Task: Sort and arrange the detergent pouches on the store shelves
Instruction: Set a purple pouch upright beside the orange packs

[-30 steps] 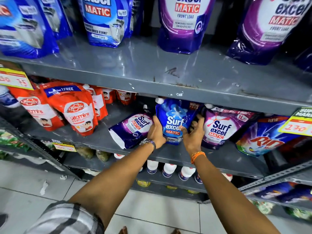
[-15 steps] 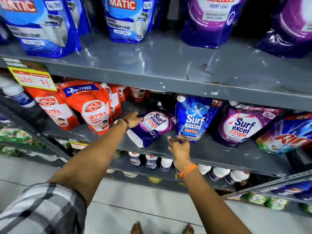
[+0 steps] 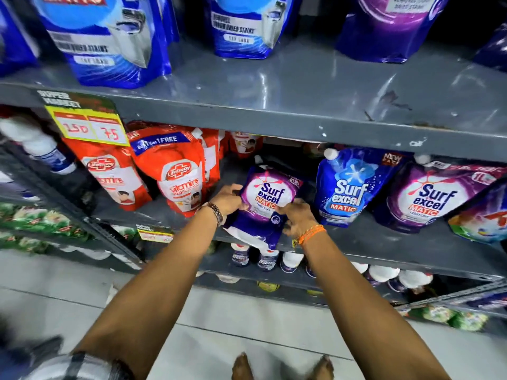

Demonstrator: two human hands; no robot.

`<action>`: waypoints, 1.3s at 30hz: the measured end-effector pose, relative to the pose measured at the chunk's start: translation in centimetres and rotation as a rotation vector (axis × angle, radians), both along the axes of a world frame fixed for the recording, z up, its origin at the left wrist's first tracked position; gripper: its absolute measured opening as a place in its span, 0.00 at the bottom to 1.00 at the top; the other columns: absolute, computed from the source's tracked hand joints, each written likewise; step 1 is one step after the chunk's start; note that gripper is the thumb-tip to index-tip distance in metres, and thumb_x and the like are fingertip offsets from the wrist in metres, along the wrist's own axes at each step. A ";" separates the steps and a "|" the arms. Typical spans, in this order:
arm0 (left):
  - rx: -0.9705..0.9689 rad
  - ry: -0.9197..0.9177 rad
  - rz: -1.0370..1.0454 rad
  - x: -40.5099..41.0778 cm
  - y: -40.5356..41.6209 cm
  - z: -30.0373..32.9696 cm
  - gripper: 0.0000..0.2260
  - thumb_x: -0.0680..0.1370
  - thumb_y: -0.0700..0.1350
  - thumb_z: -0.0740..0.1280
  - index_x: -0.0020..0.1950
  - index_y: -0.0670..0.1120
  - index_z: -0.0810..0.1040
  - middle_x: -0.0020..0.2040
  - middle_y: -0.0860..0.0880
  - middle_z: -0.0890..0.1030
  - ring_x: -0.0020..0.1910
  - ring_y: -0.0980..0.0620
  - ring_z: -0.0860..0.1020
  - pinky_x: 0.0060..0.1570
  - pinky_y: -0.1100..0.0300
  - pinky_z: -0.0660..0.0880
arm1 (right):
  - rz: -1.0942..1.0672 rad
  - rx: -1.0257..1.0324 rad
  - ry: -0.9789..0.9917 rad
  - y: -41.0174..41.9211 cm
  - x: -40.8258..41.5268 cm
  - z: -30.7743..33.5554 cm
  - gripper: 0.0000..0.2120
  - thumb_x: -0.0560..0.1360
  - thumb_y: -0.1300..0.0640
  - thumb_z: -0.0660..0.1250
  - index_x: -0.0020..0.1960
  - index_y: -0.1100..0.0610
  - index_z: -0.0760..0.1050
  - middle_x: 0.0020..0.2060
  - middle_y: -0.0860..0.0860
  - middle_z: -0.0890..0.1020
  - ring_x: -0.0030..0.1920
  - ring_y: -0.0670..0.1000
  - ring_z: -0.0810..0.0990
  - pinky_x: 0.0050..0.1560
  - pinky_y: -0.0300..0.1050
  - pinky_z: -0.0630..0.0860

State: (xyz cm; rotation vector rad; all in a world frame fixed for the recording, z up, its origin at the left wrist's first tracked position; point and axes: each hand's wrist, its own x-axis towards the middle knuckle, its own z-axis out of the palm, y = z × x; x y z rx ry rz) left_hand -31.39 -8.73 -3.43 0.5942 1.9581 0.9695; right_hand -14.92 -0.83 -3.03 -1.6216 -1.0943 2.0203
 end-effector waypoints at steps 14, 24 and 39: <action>0.445 0.040 0.274 1.4 -0.7 0.5 0.33 0.70 0.24 0.70 0.71 0.45 0.67 0.64 0.44 0.79 0.59 0.50 0.78 0.53 0.60 0.78 | 0.036 0.708 0.033 0.7 -1.9 2.6 0.25 0.70 0.74 0.73 0.64 0.61 0.71 0.43 0.49 0.79 0.46 0.53 0.83 0.50 0.53 0.84; 0.495 0.029 0.414 0.1 2.0 0.2 0.36 0.70 0.22 0.68 0.74 0.42 0.64 0.69 0.39 0.76 0.67 0.43 0.77 0.66 0.45 0.76 | 0.018 0.889 0.009 2.6 -4.1 1.6 0.27 0.70 0.72 0.74 0.67 0.66 0.71 0.55 0.55 0.81 0.54 0.52 0.81 0.57 0.46 0.82; 0.563 0.037 0.478 2.0 0.2 -0.4 0.34 0.68 0.22 0.69 0.70 0.44 0.69 0.67 0.42 0.77 0.66 0.44 0.78 0.66 0.48 0.76 | 0.034 0.708 0.140 1.3 -0.5 1.5 0.37 0.69 0.76 0.72 0.74 0.59 0.66 0.61 0.57 0.79 0.63 0.53 0.78 0.65 0.46 0.77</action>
